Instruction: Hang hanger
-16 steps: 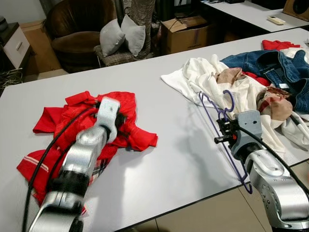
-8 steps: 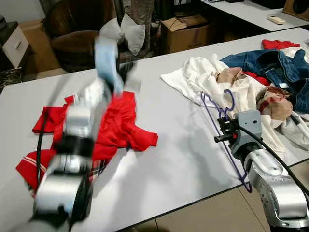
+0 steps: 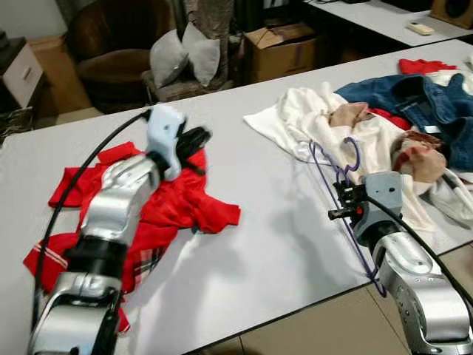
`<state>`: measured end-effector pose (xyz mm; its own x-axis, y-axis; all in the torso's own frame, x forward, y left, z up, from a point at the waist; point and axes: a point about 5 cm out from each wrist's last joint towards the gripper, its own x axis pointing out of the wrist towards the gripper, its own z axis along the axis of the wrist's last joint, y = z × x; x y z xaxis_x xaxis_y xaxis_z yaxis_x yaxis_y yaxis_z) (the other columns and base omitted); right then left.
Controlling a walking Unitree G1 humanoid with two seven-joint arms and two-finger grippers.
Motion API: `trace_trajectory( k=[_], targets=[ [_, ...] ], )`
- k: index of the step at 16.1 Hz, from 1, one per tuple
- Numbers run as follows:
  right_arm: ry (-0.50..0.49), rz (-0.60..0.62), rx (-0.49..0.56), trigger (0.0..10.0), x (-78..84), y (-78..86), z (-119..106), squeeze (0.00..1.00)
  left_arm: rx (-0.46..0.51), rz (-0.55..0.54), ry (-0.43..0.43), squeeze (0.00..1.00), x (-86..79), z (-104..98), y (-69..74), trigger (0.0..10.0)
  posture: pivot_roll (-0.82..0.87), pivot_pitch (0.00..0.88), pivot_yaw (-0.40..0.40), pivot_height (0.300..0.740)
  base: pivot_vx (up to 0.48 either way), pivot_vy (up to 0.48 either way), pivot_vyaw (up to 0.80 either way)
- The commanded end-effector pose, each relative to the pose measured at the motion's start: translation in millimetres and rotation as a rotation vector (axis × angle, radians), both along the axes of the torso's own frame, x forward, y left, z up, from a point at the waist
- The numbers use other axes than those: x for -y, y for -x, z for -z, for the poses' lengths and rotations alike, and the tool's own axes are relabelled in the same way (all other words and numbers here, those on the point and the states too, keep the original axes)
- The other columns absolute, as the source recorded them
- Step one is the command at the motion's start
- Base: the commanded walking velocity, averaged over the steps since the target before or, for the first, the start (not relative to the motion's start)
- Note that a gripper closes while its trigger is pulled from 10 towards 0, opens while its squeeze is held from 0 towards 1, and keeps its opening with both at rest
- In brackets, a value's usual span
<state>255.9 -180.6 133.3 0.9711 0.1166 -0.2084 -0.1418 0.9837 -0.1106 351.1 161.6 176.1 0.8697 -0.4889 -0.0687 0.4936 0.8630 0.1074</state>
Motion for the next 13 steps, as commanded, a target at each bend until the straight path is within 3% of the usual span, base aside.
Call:
trace_trajectory(
  k=[1, 4, 5, 6, 7, 8, 11, 12, 13],
  targets=[
    [-0.005, 0.005, -0.075, 10.0, -1.0, 4.3, 14.7, 0.0, 0.0, -0.078, 0.0, 1.0, -8.6, -1.6, 0.0, 10.0, -0.15, 0.0, 0.11, 0.74, 0.0, 0.0, 0.0],
    [-0.006, -0.007, -0.081, 10.0, -3.3, 5.1, 14.7, 0.0, -0.057, -0.114, 0.063, 1.0, -14.8, 9.7, 10.5, 10.0, -0.14, 0.0, 0.096, 0.74, 0.0, 0.0, 0.0],
    [-0.006, -0.011, -0.085, 10.0, -3.8, 5.3, 15.1, 0.0, -0.055, -0.168, 0.073, 1.0, -20.5, 14.2, 13.8, 10.0, -0.14, 0.0, 0.095, 0.74, 0.0, 0.0, 0.0],
    [-0.006, -0.015, -0.09, 10.0, -4.0, 5.6, 15.7, 0.0, -0.032, -0.305, 0.056, 1.0, -31.3, 19.3, 18.4, 10.0, -0.14, 0.0, 0.091, 0.74, 0.0, 0.0, 0.0],
    [-0.006, -0.015, -0.091, 10.0, -4.1, 5.6, 15.8, 0.0, -0.042, -0.305, 0.052, 1.0, -32.2, 20.7, 19.9, 10.0, -0.14, 0.0, 0.09, 0.74, 0.0, 0.0, 0.0],
    [-0.006, -0.018, -0.095, 10.0, -4.5, 5.8, 16.2, 0.0, -0.112, -0.241, 0.082, 1.0, -31.6, 25.4, 25.3, 10.0, -0.14, 0.0, 0.088, 0.74, 0.0, 0.0, 0.0],
    [-0.006, -0.023, -0.102, 10.0, -5.3, 6.7, 17.2, 0.0, -0.183, -0.134, 0.045, 1.0, -31.9, 34.6, 39.5, 10.0, -0.13, 0.0, 0.084, 0.74, 0.0, 0.0, 0.0],
    [-0.007, -0.03, -0.109, 10.0, -6.0, 7.3, 18.2, 0.0, -0.194, -0.093, 0.021, 0.08, -28.1, 38.4, 44.9, 10.0, -0.13, 0.0, 0.082, 0.74, 0.0, 0.0, 0.0],
    [-0.007, -0.035, -0.111, 10.0, -6.7, 7.2, 18.3, 0.0, -0.208, -0.077, -0.035, 0.0, -28.0, 43.7, 45.9, 10.0, -0.13, 0.0, 0.083, 0.74, 0.0, 0.0, 0.0]
  ],
)
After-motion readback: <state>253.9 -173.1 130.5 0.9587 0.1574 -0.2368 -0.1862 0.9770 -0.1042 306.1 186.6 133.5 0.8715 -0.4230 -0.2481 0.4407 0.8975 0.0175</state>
